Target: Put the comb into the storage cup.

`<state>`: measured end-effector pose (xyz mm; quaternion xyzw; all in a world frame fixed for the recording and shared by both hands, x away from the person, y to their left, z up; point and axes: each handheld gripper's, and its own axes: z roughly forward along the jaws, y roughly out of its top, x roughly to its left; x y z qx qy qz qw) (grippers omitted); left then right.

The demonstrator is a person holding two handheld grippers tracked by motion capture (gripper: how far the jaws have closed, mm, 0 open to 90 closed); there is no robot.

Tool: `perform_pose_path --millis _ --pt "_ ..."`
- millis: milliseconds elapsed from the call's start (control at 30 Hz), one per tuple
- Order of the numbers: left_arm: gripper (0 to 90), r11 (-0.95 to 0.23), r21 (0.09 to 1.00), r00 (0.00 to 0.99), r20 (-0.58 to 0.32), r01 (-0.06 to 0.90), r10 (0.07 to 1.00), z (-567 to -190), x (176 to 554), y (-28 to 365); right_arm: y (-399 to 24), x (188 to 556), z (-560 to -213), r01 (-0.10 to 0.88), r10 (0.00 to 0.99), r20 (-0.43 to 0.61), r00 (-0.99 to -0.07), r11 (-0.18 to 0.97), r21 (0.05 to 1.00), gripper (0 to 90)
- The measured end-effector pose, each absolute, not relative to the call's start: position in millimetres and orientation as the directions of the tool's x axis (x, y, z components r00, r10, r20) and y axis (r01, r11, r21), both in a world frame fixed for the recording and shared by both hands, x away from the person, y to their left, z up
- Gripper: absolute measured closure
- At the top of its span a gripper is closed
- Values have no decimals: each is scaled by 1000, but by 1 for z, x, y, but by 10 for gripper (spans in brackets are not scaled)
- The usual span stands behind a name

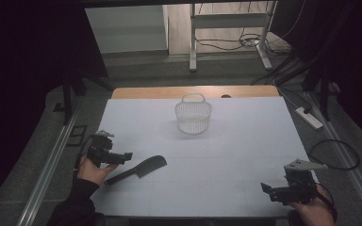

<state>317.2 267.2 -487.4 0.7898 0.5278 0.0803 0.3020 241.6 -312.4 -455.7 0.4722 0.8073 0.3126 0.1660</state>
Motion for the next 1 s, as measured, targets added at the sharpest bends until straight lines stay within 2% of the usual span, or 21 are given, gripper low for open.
perform_pose_path --millis 133,200,233,267,300,333,367,400,433,467,500,533,567,600,1000 --pt "118 -242 549 417 -219 800 882 -489 319 270 -312 241 -456 658 866 27 -500 359 662 0" --pt "212 -234 540 412 -234 808 881 -489 320 272 -312 241 -456 658 865 27 -501 360 662 0" --pt "279 -233 533 409 -239 813 881 -490 320 273 -312 241 -456 658 865 27 -501 361 661 0" --pt "395 -234 527 407 -240 817 881 -490 320 274 -312 241 -456 658 864 27 -503 362 660 0" --pt "395 -233 523 404 -240 820 883 -490 319 275 -312 241 -456 658 864 27 -503 362 660 0" --pt "528 -234 515 399 -237 825 886 -490 319 275 -312 241 -456 657 862 26 -506 366 658 0" --pt "528 -236 513 396 -229 826 889 -490 319 276 -312 241 -456 657 862 26 -506 366 658 0" --pt "627 -243 510 396 -216 825 892 -490 318 276 -311 241 -456 657 861 25 -508 369 658 0" --pt "681 -247 508 400 -217 825 890 -490 318 277 -311 241 -456 657 860 24 -509 370 657 0" --pt "723 -247 506 401 -220 826 890 -489 317 277 -311 241 -456 658 860 24 -509 371 656 0" --pt "723 -250 506 403 -219 826 889 -489 317 277 -311 241 -456 658 860 24 -509 371 656 0" --pt "837 -255 505 407 -215 824 888 -489 316 278 -311 241 -456 658 860 24 -509 372 655 0" --pt "837 -258 505 408 -213 823 888 -489 315 278 -311 241 -456 658 860 24 -509 372 655 0" --pt "884 -260 506 409 -209 822 888 -488 314 278 -311 241 -456 658 860 23 -509 372 655 0" --pt "885 -303 457 424 -190 837 886 -505 306 290 -310 241 -456 650 854 12 -520 387 654 0"
